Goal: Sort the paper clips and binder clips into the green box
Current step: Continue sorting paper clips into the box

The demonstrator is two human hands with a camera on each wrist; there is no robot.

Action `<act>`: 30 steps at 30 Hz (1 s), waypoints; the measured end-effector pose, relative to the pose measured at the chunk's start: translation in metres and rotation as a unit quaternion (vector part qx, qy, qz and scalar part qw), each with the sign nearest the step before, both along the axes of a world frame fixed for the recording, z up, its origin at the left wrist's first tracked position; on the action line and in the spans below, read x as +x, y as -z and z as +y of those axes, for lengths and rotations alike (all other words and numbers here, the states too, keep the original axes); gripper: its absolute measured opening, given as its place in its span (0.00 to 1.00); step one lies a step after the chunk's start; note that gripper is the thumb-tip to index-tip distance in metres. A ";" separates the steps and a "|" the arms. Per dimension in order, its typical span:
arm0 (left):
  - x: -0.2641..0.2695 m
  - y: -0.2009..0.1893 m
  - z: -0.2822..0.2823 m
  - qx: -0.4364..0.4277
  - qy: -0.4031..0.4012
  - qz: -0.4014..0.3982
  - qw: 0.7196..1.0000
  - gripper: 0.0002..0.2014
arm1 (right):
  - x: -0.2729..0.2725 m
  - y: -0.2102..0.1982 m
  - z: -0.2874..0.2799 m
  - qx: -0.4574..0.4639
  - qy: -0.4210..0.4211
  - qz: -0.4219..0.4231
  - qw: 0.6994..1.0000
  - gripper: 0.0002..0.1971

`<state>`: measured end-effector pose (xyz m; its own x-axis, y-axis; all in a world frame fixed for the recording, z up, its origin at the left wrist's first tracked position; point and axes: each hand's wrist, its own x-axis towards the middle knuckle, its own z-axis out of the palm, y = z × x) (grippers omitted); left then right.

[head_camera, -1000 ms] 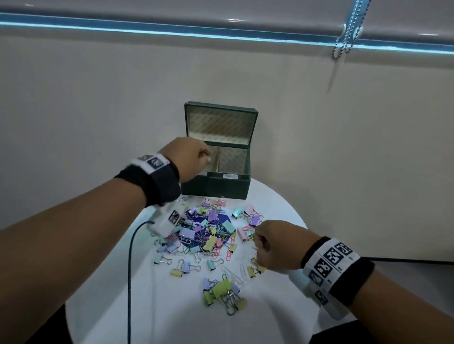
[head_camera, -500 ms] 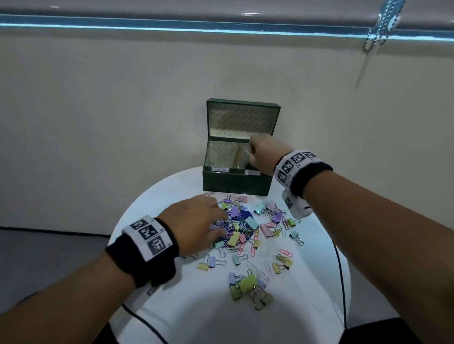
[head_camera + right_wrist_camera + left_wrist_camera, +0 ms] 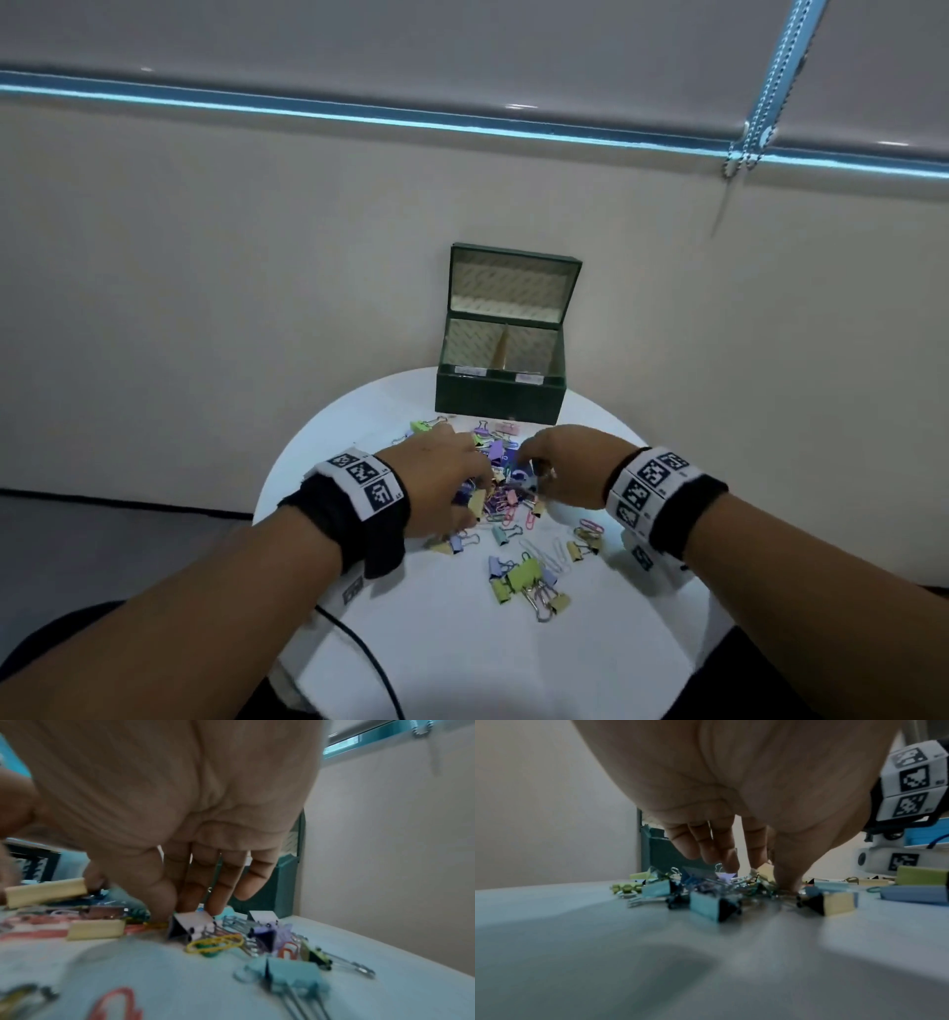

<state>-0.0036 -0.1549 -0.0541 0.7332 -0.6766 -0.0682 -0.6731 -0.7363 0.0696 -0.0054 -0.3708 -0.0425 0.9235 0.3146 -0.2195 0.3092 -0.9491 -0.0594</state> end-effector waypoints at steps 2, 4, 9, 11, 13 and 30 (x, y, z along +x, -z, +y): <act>-0.006 -0.002 0.003 -0.032 -0.019 0.000 0.999 0.17 | -0.002 -0.005 -0.002 0.018 0.030 -0.018 0.999 0.14; -0.008 -0.005 0.006 -0.057 -0.045 -0.017 0.997 0.16 | -0.002 -0.011 -0.003 0.049 0.051 -0.036 0.997 0.12; -0.004 -0.010 0.008 -0.062 -0.120 -0.066 0.989 0.16 | -0.016 -0.013 0.009 0.065 0.057 0.013 0.996 0.16; -0.002 -0.007 0.009 -0.047 -0.123 -0.058 0.990 0.23 | -0.021 -0.006 0.017 0.047 0.041 0.020 0.998 0.14; -0.002 -0.008 0.010 -0.055 -0.099 -0.051 0.992 0.24 | -0.022 -0.003 0.021 0.035 0.026 0.018 0.999 0.12; 0.005 -0.005 -0.008 0.018 -0.034 -0.031 0.999 0.09 | 0.001 0.006 -0.005 -0.006 -0.045 -0.095 0.994 0.16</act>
<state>0.0016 -0.1626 -0.0495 0.7806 -0.6236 -0.0437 -0.6241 -0.7814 0.0021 -0.0040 -0.3759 -0.0483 0.9169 0.3961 -0.0481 0.3973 -0.9175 0.0185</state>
